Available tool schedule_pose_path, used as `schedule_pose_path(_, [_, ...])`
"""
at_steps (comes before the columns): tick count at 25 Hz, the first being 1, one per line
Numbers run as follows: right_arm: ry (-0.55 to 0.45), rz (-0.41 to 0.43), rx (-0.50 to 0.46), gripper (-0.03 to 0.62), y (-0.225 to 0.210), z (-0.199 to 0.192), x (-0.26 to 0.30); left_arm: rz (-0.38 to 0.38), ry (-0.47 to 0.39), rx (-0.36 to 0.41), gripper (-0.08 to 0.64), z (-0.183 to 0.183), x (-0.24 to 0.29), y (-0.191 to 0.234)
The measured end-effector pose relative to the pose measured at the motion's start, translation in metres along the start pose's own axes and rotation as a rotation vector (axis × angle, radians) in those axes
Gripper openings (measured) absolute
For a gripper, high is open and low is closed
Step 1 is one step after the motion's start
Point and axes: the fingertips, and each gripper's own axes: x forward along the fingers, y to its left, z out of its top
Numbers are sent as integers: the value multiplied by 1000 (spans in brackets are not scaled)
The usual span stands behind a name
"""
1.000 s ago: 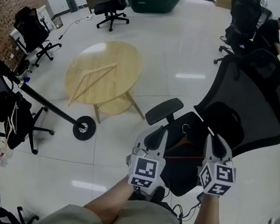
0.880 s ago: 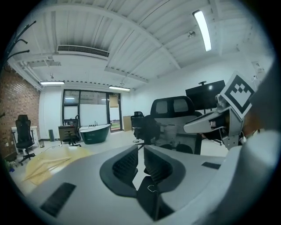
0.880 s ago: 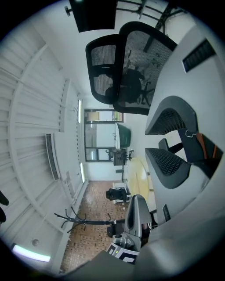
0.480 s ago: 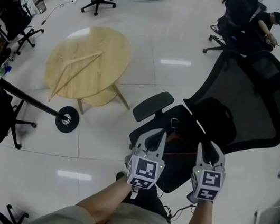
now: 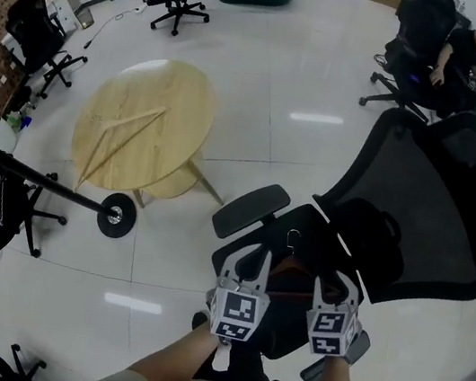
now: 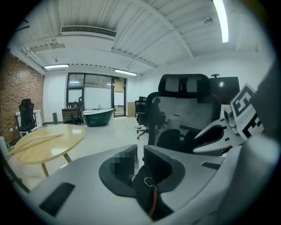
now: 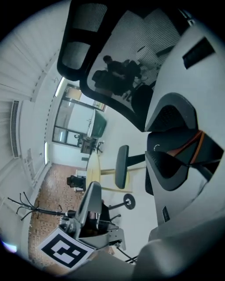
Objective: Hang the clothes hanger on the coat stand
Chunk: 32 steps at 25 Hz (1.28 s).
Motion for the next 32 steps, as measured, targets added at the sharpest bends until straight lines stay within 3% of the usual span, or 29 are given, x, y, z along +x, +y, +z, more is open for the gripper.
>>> schedule_pose_path(5, [114,65,-61,130,-8,-58,80,19,83,-12,49,-52,62,-6])
schedule_pose_path(13, [282,227,-195,144,21,-143,203,52,227,-79,64,-148,132,14])
schedule_pose_path(23, [420,333,-307,144,36,-206,289,30,294,-104,74,-203,202,27])
schedule_pose_path(32, [560,393,-455,146,40,-270,349,23,331,-133,74,-246,230,35])
